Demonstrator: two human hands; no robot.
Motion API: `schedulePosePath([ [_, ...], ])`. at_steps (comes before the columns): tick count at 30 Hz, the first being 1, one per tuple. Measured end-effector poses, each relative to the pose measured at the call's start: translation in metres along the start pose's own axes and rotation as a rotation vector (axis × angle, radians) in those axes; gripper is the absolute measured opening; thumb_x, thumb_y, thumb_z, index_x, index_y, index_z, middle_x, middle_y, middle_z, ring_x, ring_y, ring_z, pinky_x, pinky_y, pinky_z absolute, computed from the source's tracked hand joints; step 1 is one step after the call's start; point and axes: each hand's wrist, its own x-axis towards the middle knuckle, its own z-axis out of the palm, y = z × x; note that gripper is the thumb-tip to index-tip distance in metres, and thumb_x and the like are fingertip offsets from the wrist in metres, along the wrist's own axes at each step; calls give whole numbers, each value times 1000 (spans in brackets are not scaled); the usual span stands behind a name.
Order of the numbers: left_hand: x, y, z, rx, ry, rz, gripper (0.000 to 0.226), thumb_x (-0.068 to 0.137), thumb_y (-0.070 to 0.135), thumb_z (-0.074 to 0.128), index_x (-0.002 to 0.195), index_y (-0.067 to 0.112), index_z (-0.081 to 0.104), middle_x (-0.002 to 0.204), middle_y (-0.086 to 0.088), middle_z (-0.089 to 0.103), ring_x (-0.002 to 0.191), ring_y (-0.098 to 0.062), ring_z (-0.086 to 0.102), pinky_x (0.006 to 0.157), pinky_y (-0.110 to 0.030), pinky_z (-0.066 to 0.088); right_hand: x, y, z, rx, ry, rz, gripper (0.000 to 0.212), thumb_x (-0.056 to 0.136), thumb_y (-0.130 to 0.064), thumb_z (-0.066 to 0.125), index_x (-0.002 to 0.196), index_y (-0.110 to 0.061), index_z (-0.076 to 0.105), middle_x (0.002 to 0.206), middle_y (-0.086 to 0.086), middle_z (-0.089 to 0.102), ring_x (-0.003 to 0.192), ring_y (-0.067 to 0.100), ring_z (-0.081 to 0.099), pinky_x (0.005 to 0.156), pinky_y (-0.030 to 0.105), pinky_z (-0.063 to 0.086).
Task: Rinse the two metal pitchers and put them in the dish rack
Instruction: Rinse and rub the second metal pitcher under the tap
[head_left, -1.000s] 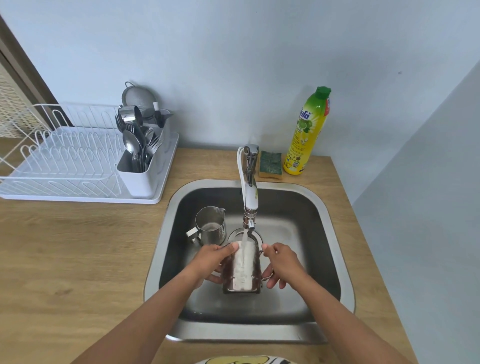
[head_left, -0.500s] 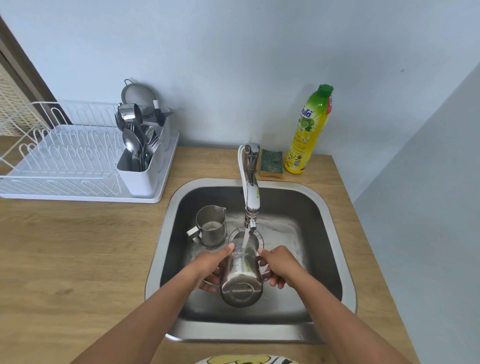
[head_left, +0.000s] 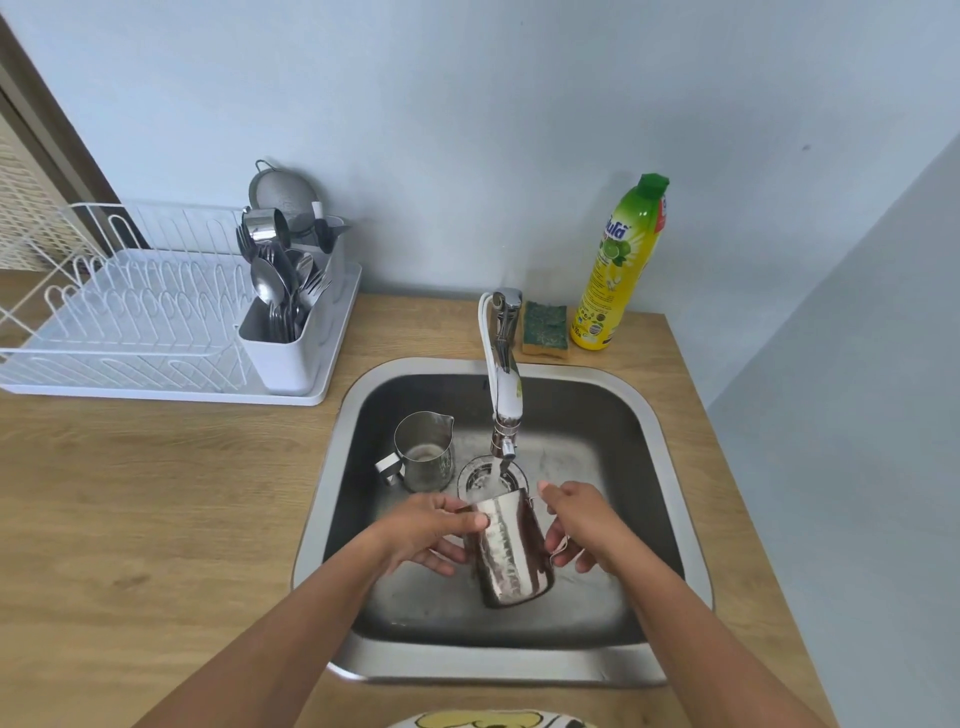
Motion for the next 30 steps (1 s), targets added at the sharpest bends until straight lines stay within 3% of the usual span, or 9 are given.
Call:
schedulePosePath([
  [5,1,10,15,-59,-42,49,47,70,20,85,111,14,63,116,-19,71,97,-29,70,88,-46,58,-10,-4,-15,-143,133,-88,36,97,-53,43,93,-20,56,75,5,72,62,23,70,48,27,50],
  [9,2,21,23,-106,-23,122,38,78,-3,77,104,20,62,109,-9,72,97,-22,67,94,-47,53,-17,-5,-20,-147,218,-167,37,95,-48,47,92,-13,58,80,6,73,77,30,72,59,39,58],
  [13,7,22,27,-79,99,263,69,69,-14,79,129,12,56,116,-7,73,96,-19,71,81,-32,60,-16,-1,-21,7,240,-243,30,95,-33,56,92,-3,61,90,13,70,78,26,66,64,38,58],
  [16,5,22,28,-30,234,364,74,64,-13,81,128,16,58,112,4,73,105,-11,68,88,-22,55,-11,1,-19,140,234,-310,20,95,-23,60,85,-6,62,88,12,65,80,21,61,63,33,58],
  [18,-2,26,31,10,310,406,74,66,-12,81,124,26,57,108,17,68,103,5,61,77,-7,49,-7,1,-17,183,223,-348,17,96,-20,60,84,-8,62,90,9,63,83,21,61,64,29,57],
  [20,-5,27,31,54,385,450,75,67,-10,81,125,30,55,106,24,63,101,12,55,72,-1,46,-1,1,-14,240,213,-373,16,96,-17,60,84,-8,63,89,6,63,83,19,60,68,28,58],
  [24,-12,26,26,199,545,486,80,67,7,86,133,39,53,113,17,66,108,-2,60,92,-21,50,13,0,-5,339,182,-412,14,97,-13,60,84,-9,65,86,6,62,84,16,59,73,29,60],
  [30,-26,31,10,370,635,520,83,63,25,89,134,45,51,120,15,69,111,-5,62,99,-31,50,24,-4,11,520,52,-393,15,97,-12,61,82,-13,63,90,13,63,92,23,63,69,31,60],
])
